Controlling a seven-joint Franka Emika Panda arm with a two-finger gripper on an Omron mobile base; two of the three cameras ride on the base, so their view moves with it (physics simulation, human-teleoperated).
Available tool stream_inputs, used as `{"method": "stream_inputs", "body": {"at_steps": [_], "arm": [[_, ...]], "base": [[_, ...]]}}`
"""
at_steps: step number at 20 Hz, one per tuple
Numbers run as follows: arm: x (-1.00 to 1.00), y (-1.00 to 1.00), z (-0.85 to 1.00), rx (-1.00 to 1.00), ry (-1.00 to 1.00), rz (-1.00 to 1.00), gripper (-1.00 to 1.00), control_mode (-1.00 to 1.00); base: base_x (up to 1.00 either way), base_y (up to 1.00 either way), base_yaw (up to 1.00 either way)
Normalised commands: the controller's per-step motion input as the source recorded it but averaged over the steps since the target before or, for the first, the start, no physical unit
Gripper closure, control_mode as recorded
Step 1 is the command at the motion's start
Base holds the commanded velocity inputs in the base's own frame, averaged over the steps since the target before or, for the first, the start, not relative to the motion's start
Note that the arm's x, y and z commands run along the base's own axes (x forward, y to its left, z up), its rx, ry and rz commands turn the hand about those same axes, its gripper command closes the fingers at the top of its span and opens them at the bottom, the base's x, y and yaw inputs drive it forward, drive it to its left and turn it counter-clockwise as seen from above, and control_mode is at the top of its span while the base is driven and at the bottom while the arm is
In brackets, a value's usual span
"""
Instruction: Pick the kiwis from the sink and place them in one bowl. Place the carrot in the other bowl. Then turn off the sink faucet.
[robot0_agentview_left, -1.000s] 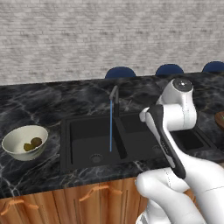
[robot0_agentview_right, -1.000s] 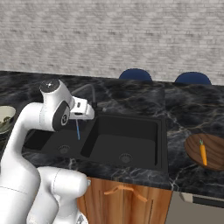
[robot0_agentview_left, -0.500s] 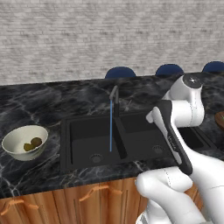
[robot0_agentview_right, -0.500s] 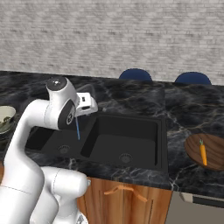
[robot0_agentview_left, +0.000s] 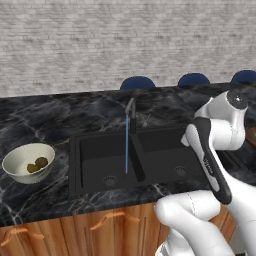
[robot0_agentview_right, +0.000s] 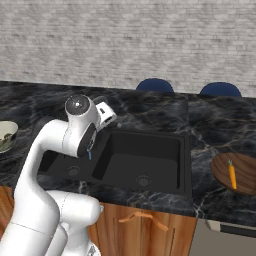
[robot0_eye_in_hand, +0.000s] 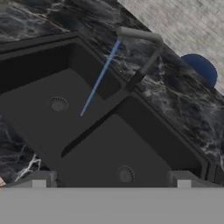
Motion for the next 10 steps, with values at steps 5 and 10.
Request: {"method": "stream_inputs", "body": {"at_steps": [5, 10], "arm": [[0.13, -0.17, -0.17, -0.19, -0.25, 0.34, -1.00, -1.00], [0.13, -0.01, -0.05, -0.04, -0.11, 0.22, -1.00, -1.00]], "base": [[0.00, 0.00, 0.00], [0.00, 0.00, 0.00]]}}
